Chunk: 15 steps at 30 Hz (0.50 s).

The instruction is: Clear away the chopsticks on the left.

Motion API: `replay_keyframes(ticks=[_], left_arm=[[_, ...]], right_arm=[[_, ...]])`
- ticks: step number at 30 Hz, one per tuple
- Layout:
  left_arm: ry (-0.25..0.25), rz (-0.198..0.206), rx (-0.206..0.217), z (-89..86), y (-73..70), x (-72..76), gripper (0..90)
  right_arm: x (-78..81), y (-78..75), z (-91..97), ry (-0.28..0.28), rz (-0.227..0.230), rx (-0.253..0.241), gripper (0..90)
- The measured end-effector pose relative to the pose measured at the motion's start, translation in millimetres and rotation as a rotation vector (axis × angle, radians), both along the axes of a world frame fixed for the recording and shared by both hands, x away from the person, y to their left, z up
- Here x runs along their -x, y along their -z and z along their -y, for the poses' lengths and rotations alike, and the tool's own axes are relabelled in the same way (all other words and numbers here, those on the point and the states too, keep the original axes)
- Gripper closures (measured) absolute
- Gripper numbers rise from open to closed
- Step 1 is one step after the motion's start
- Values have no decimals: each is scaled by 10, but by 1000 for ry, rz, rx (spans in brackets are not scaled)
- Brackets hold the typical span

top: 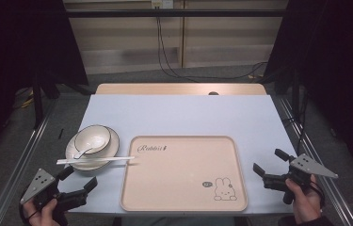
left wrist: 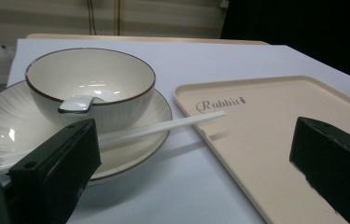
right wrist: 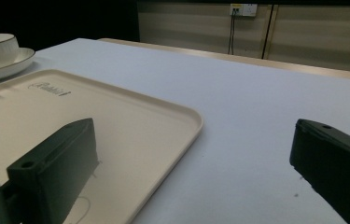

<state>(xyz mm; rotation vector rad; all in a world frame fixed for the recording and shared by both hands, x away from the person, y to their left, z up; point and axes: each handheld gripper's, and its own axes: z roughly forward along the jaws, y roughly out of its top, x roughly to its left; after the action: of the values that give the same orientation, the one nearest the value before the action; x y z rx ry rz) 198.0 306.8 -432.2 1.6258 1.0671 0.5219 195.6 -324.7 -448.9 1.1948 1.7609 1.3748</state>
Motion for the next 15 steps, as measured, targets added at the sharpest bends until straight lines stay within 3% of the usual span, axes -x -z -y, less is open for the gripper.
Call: replay_keyframes(ticks=[3, 8, 11, 15], left_arm=[[41, 2, 2, -17, 4, 8, 15], [35, 7, -6, -20, -9, 16, 15], [50, -8, 12, -22, -8, 0, 20], [101, 3, -4, -43, -40, -14, 24]], right_arm=[[6, -6, -2, -8, 11, -2, 4], [9, -1, 1, -14, 13, 7, 3], [9, 0, -9, -10, 12, 5, 3], [14, -2, -14, -15, 20, 14, 3]])
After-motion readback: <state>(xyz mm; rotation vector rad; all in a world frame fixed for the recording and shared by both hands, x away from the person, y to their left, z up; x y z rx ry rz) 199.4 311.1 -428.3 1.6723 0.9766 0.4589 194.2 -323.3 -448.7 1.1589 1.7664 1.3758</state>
